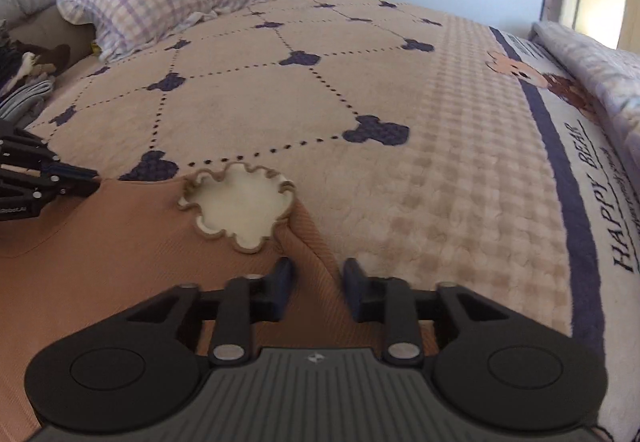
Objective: Fold clothes
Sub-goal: 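Release the hem with the left gripper while the right gripper grasps near the collar, then grasp the tan top's sleeve cuff near the clothes pile with the left gripper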
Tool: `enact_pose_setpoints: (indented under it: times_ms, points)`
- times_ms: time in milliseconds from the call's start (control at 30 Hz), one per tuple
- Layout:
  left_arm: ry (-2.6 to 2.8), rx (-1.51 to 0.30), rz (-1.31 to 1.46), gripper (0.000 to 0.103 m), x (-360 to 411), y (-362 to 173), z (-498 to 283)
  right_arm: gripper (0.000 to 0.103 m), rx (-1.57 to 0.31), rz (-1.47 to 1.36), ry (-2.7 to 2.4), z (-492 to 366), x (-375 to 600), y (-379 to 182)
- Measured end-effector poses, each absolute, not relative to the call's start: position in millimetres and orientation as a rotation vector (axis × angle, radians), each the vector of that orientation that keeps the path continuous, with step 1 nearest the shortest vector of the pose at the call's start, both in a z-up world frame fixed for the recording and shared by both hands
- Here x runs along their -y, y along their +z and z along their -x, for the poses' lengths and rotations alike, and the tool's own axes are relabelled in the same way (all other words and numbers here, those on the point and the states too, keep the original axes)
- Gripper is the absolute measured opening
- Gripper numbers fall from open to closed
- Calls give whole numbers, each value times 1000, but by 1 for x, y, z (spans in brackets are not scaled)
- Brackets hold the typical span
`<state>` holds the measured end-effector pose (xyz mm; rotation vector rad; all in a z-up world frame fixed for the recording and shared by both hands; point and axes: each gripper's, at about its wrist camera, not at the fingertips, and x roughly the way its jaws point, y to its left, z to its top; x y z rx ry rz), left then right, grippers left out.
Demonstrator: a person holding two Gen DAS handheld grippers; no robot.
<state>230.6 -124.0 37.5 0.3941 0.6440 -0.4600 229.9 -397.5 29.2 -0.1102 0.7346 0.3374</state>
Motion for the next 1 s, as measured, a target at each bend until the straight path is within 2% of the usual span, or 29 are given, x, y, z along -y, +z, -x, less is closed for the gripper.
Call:
enact_pose_setpoints:
  times_ms: [200,300,333,400,433,500,567,600,800,933,1000]
  points:
    - [-403,-592,-382,5,133,54,-243,7,-549,205,158,-212,384,61]
    - [-347,-640,-433,6,147,30,-247,8,-639,209,85,-229,381,37]
    - [-342,-631,-420,6,146,33,-243,9,-695,213,74,-238,380,22]
    - [-333,-604,-364,7,136,46,-234,13,-681,222,47,-235,375,18]
    - [-326,-589,-319,7,126,56,-229,13,-660,225,31,-233,373,19]
    - [-259,-555,-234,7,98,78,-216,30,-618,201,19,-225,371,34]
    - [-200,-540,-150,7,63,89,-196,41,-554,161,5,-210,367,56]
    - [-178,-542,-104,7,45,91,-184,43,-529,138,10,-201,364,66]
    - [14,-670,163,7,-61,60,-108,45,-523,-18,163,-155,319,114]
    - [173,-708,308,7,-116,42,-69,46,-618,-129,301,-146,268,114]
    - [249,-698,384,8,-140,40,-54,42,-637,-168,344,-140,242,109]
